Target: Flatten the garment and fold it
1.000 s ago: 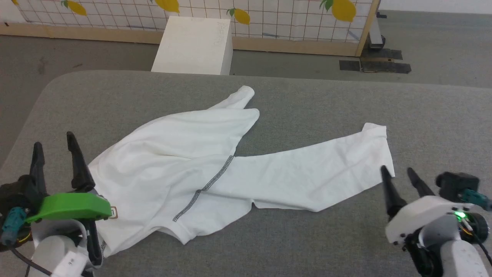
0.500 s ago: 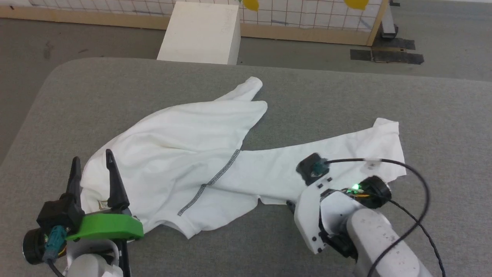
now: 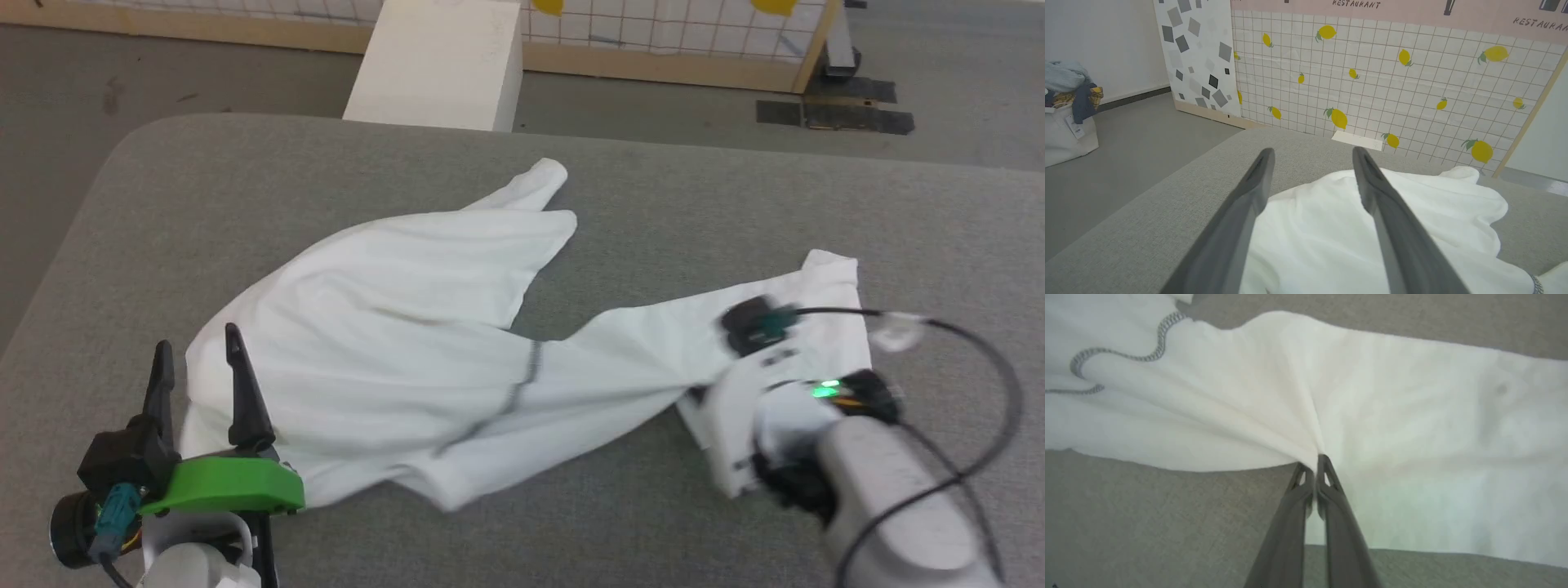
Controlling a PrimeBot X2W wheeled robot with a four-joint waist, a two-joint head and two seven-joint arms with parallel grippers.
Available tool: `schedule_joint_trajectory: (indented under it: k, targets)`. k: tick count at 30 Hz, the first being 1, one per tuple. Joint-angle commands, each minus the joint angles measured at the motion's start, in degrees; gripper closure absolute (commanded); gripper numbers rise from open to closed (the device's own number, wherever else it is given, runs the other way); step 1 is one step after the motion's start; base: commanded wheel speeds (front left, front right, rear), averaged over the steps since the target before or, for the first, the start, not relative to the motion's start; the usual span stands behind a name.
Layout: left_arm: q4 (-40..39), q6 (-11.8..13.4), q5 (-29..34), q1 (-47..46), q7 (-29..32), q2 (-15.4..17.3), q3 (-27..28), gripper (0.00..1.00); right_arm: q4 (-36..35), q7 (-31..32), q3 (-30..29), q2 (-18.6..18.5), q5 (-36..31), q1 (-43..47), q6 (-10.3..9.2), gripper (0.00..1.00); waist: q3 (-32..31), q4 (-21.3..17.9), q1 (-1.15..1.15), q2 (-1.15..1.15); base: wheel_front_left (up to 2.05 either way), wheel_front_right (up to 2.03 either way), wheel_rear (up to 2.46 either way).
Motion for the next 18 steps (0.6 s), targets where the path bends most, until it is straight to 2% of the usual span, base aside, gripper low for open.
schedule_joint_trajectory:
  k: [1, 4, 9, 12, 14, 15, 16, 18]
  targets:
    - [-0.42, -0.21, 0.60, 0.86, -0.26, -0.21, 0.36, 0.00, -1.59, -0.80, -3.43, -1.94, 0.64, 1.28, -0.12, 1.00, -0.80, -1.25, 0.00, 0.00, 0.00, 0.00, 0.00]
    - [-0.87, -0.27, 0.70, 1.10, -0.26, -0.41, 0.70, 0.00, -5.40, -0.97, -13.10, -4.31, 0.86, 3.45, -0.12, 1.00, -1.16, -2.09, 0.00, 0.00, 0.00, 0.00, 0.00]
    - [-0.96, -0.58, 0.61, 1.24, -0.26, -0.71, 0.75, 0.00, -9.43, 1.52, -30.25, -6.07, -3.83, 8.11, -0.12, 1.00, -1.19, -2.98, 0.00, 0.00, 0.00, 0.00, 0.00]
    - [-0.38, -0.79, 0.36, 1.29, -0.26, -0.83, 0.70, 0.00, -10.15, 1.88, -40.32, -4.50, -9.11, 9.92, -0.12, 1.00, -1.22, -3.24, 0.00, 0.00, 0.00, 0.00, 0.00]
    - [0.05, -0.91, 0.15, 1.41, -0.26, -0.89, 0.69, 0.00, -10.25, 1.64, -44.01, -2.61, -11.34, 10.40, -0.12, 1.00, -1.24, -3.27, 0.00, 0.00, 0.00, 0.00, 0.00]
    - [0.32, -0.95, 0.05, 1.49, -0.26, -0.91, 0.70, 0.00, -10.63, 1.46, -44.67, -1.41, -11.69, 10.59, -0.12, 0.66, -1.28, -3.28, 0.00, 0.00, 0.00, 0.00, 0.00]
    - [0.60, -0.99, -0.06, 1.55, -0.26, -0.94, 0.76, 0.00, -11.51, 0.67, -44.93, -0.33, -11.83, 10.79, -0.12, 0.00, -1.35, -3.29, 0.00, 0.00, 0.00, 0.00, 0.00]
    - [0.91, -1.10, -0.31, 1.61, -0.26, -0.97, 0.83, 0.00, -13.71, -1.98, -44.99, 1.03, -10.65, 10.79, -0.12, 0.00, -1.37, -3.25, 0.00, 0.00, 0.00, 0.00, 0.00]
